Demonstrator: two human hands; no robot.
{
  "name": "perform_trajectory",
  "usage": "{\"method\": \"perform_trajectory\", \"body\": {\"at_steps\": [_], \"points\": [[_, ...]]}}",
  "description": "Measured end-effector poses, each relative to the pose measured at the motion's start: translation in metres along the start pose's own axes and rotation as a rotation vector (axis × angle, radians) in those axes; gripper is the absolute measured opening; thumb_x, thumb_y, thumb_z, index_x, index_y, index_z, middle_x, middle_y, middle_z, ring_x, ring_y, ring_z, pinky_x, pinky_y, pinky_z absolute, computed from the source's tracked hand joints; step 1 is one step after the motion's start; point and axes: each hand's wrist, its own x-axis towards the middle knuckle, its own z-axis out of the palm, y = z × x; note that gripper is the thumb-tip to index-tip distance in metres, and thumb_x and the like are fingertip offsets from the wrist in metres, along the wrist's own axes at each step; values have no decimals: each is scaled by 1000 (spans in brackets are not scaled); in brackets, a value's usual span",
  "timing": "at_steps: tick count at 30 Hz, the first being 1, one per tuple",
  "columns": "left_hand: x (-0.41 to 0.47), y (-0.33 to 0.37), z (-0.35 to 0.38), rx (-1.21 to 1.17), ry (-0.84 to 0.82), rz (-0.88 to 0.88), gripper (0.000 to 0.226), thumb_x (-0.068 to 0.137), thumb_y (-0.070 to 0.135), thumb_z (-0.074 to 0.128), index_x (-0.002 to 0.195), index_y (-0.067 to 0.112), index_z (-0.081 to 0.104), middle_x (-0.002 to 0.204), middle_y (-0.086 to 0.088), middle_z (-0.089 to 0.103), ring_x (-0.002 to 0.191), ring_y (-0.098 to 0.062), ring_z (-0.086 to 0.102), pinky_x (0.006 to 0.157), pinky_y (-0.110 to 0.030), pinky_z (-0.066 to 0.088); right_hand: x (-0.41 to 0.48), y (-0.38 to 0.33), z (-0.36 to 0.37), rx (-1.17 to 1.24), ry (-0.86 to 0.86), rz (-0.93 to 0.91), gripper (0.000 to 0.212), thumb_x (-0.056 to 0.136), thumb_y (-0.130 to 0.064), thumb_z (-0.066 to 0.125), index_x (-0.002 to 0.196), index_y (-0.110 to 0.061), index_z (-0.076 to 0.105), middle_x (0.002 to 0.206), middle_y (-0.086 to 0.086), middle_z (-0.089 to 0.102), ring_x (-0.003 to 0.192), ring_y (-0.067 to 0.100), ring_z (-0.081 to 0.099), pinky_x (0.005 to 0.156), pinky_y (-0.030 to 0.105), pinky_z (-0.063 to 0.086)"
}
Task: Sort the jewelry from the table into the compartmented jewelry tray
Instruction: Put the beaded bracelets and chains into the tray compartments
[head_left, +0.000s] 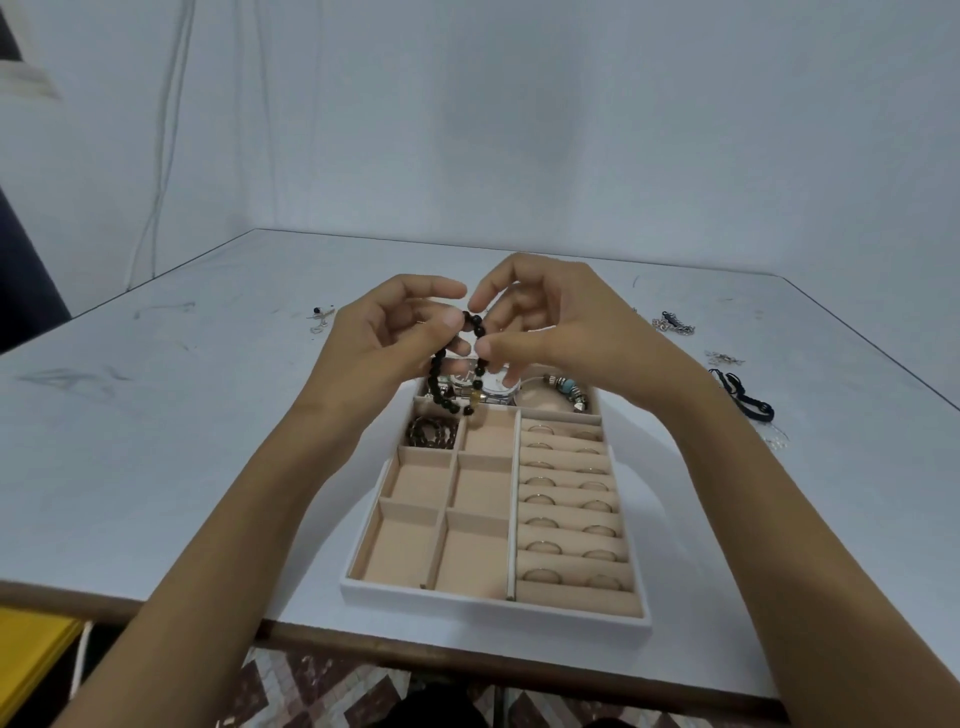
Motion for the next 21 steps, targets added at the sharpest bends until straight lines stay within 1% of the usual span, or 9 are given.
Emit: {"method": "perform_trajectory", "body": {"at_steps": [2,4,8,10,12,14,15,18,21], "points": [[0,-1,-1,54,-24,-14,22,89,10,62,111,10,63,88,-7,70,79,-19,69,79,-32,58,-3,-2,-5,-17,-16,27,23,82,8,66,104,-1,64,80,16,62,65,24,66,63,33,59],[2,-2,-2,118,-59,-35,24,86,12,65,110,11,64,86,-3,71,80,-17,70,79,-30,55,-7,-4,-9,-67,-33,39,20,83,7,64,101,-1,69,80,18,62,63,21,67,63,24,57],[5,-10,-8,234,-57,-42,19,85,15,69,103,16,67,87,-3,73,85,-13,69,82,-19,53,-9,-4,-11,-177,-53,68,18,84,3,63,93,-7,75,74,12,70,63,20,71,72,26,59],[8,-18,-16,407,0,-14,16,84,20,70,99,22,68,89,1,72,88,-7,66,80,-13,49,-9,-3,-11,-192,-66,91,18,83,3,62,91,-7,76,71,10,70,64,21,72,70,24,58],[9,-26,-29,617,27,5,17,80,32,67,96,30,67,92,10,70,89,-1,64,85,-23,50,-8,-2,-10,-195,-82,117,17,83,2,63,89,-7,76,74,11,71,65,21,73,68,22,58],[7,-30,-40,775,7,-43,19,74,42,57,92,39,63,98,17,67,99,-2,60,93,-37,47,-9,-2,-10,-210,-113,147,17,83,3,63,90,-6,75,70,7,72,64,20,72,66,22,58],[5,-31,-44,813,-8,-80,18,72,44,54,89,43,61,101,19,65,104,-4,59,96,-40,45,-9,-3,-10,-220,-138,163,17,83,4,62,90,-5,75,66,4,71,62,18,72,64,20,57],[-4,-35,-50,826,-35,-134,24,67,57,48,86,47,58,105,18,63,109,-10,57,98,-40,43,-12,-6,-10,-249,-225,195,17,84,4,60,90,-4,74,61,-1,70,60,15,70,62,16,54],[-13,-44,-54,891,-95,-144,32,78,50,47,106,40,58,116,13,58,112,-12,54,96,-36,43,-15,-9,-10,-269,-276,199,17,84,5,59,89,-2,73,57,-7,68,56,10,67,60,16,52]]}}
